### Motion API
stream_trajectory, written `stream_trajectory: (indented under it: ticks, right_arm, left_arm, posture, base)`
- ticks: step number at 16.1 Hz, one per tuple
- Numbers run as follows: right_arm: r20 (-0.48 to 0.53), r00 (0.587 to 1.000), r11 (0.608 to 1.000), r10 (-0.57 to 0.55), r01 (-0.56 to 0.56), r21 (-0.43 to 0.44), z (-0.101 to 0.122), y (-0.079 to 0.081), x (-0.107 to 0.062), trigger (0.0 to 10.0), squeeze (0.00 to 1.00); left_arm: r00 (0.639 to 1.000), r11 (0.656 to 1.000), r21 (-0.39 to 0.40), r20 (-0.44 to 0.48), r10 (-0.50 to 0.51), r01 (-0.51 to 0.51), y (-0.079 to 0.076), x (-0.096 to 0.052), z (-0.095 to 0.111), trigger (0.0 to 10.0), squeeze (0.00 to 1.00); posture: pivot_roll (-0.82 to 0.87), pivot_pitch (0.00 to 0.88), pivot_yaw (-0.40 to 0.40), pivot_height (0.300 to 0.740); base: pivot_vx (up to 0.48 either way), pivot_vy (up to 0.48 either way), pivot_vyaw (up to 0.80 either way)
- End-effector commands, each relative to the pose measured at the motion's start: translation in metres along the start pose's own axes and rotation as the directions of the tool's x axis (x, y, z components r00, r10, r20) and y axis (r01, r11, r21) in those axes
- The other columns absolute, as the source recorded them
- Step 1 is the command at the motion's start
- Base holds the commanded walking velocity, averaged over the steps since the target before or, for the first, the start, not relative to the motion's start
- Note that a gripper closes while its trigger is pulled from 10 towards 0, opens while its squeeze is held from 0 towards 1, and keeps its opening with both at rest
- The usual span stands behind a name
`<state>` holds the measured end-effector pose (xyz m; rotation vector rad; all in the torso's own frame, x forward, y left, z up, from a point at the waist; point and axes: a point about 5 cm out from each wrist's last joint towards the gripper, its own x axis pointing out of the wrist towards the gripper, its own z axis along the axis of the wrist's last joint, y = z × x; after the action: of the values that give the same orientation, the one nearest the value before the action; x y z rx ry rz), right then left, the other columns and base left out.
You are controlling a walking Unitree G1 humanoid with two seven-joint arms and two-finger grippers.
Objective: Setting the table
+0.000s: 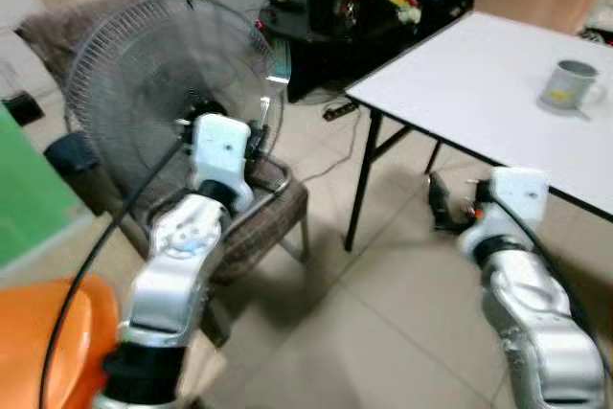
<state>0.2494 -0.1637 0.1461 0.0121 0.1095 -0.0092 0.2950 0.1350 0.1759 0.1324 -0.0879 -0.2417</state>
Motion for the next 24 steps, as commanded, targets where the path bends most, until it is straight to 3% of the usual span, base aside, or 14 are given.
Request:
stream_trajectory:
  ticks: [1,10,15,19,24]
  right_arm:
    - [0.004,0.999,0.999,-0.033,0.033,-0.017,0.002,-0.01,0.0,10.0,0.0]
    - [-0.009,1.0,0.999,0.016,-0.016,-0.044,-0.001,-0.005,0.002,10.0,0.0]
    - [-0.01,1.0,0.998,0.009,-0.01,-0.065,0.002,-0.009,0.005,10.0,0.0]
    - [-0.022,1.0,0.999,0.003,-0.004,-0.048,-0.003,-0.01,-0.003,10.0,0.0]
    - [-0.035,0.999,0.999,-0.002,0.0,-0.043,-0.007,-0.009,-0.01,10.0,0.0]
  left_arm:
    - [1.0,1.0,-0.006,0.015,-0.024,0.024,-0.007,0.003,0.004,10.0,0.0]
    - [1.0,1.0,-0.012,-0.002,-0.001,0.001,-0.002,0.006,-0.001,10.0,0.0]
    - [0.998,0.998,-0.006,-0.02,-0.068,0.067,0.0,0.001,-0.008,10.0,0.0]
    - [0.983,0.985,-0.009,-0.064,-0.171,0.17,-0.014,-0.004,-0.021,10.0,0.0]
    - [0.981,0.986,0.008,-0.099,-0.165,0.167,-0.008,-0.01,-0.031,10.0,0.0]
  posture:
    - [0.0,0.0,0.064,0.74]
    - [0.0,0.0,0.062,0.74]
    - [0.0,0.0,0.05,0.74]
    - [-0.02,0.0,0.067,0.74]
    - [-0.01,0.0,0.067,0.74]
  base:
    - [0.424,0.0,0.0]
    - [0.423,0.0,0.0]
    - [0.422,0.0,0.0]
    - [0.418,0.0,-0.8]
    - [0.388,0.0,-0.8]
